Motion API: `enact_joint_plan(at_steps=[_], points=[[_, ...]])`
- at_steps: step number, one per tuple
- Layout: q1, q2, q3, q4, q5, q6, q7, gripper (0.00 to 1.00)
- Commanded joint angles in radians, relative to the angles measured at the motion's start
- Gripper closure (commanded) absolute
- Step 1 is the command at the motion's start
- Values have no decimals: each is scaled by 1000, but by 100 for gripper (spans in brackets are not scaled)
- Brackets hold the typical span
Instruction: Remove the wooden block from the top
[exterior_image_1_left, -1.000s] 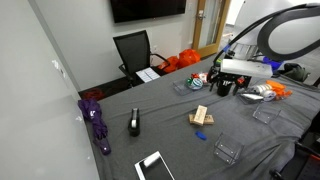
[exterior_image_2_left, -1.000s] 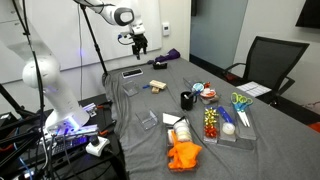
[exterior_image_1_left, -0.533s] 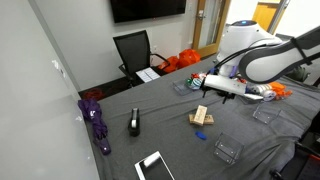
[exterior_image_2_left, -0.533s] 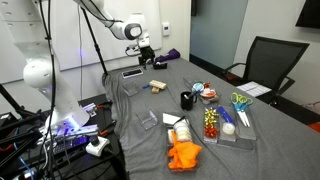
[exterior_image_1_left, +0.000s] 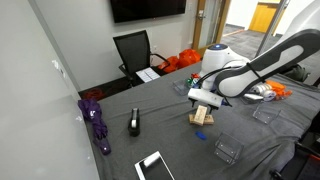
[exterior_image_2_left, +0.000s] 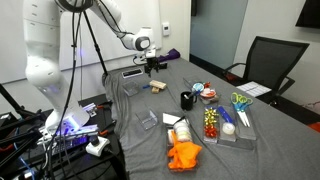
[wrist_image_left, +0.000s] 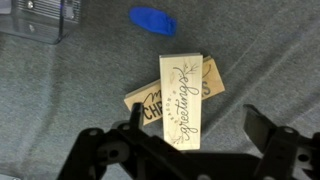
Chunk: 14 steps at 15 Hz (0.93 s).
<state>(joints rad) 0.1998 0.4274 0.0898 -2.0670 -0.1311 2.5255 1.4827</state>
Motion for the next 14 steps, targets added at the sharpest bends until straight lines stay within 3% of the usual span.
enact_joint_plan(at_steps=[1,6,14], points=[[52,110,-46,104,18,6,12,0],[82,194,-80,179,29,6,11,0],[93,228,-116,190,24,3,-2,0]])
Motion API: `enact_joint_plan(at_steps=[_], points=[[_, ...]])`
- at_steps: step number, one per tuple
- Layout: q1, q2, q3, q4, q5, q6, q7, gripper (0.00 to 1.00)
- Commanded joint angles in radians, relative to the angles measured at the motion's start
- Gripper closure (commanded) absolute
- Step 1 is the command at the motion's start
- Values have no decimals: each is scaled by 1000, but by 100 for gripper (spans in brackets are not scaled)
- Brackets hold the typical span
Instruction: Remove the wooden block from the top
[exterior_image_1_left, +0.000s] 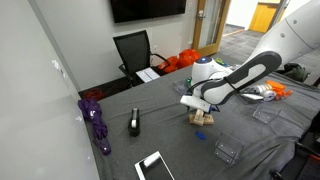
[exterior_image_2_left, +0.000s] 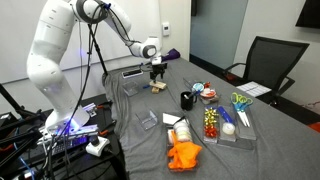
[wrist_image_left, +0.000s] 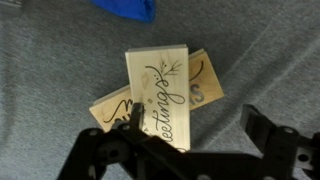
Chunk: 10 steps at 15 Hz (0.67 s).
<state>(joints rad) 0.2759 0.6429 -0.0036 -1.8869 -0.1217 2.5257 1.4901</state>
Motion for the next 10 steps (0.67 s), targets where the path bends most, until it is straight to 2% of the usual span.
enact_joint_plan(at_steps=[1,10], points=[[17,8,-26,6,13,-2,-12,0],[19,1,-39,-12,-2,-45,-18,0]])
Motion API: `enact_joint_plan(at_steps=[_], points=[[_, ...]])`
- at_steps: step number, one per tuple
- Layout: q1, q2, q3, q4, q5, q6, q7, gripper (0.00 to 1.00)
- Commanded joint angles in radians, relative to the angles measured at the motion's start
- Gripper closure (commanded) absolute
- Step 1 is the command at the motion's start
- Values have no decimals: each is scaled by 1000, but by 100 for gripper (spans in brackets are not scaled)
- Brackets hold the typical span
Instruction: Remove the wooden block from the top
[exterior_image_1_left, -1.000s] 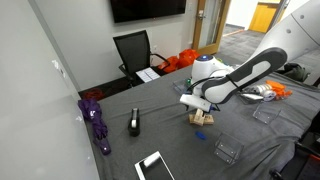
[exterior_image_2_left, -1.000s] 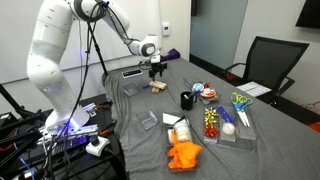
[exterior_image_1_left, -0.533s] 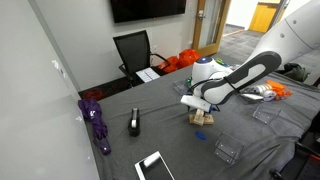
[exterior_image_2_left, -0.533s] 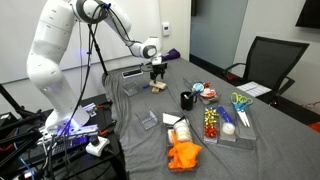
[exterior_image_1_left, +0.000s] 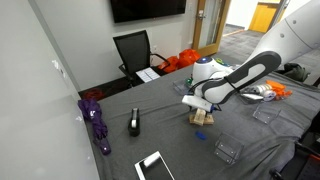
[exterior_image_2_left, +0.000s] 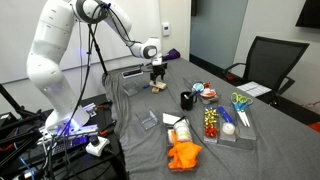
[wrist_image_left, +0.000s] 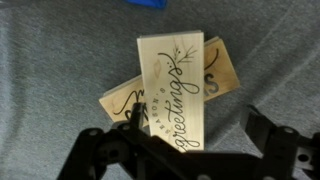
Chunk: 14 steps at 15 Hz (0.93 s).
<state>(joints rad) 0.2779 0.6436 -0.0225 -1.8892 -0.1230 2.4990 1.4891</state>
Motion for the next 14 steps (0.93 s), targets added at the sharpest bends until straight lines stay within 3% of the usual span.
enact_joint_plan(at_steps=[1,10,11,12,14], points=[[17,0,-21,-14,-3,-19,-18,0],[35,15,-43,-32,-29,3,-7,0],[36,17,-43,-31,-27,4,-7,25],[36,19,-43,-30,-24,5,-7,27],[34,21,-41,-29,-17,5,-8,42]])
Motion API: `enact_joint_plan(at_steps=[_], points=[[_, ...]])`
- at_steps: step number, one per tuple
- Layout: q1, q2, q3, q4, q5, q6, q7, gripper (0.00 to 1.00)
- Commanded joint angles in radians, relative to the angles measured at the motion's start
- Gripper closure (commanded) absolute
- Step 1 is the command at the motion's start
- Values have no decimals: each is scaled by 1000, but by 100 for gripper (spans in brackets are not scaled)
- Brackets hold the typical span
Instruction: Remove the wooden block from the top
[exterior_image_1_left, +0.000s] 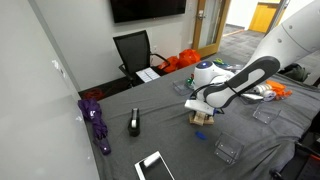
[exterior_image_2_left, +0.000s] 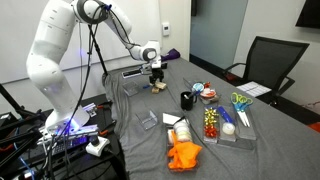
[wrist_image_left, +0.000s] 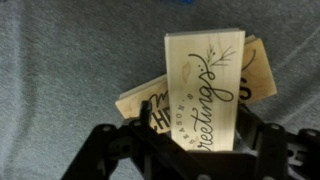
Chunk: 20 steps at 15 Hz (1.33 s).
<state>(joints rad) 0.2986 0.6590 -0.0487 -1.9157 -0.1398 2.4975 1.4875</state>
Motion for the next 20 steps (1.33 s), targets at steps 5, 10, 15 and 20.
enact_joint_plan(at_steps=[5,10,15,20], points=[[9,-4,-9,3,6,5,-14,68],[0,-25,1,4,35,7,-3,68],[19,-42,-25,31,77,14,122,68],[83,-31,-113,60,9,-65,408,68]])
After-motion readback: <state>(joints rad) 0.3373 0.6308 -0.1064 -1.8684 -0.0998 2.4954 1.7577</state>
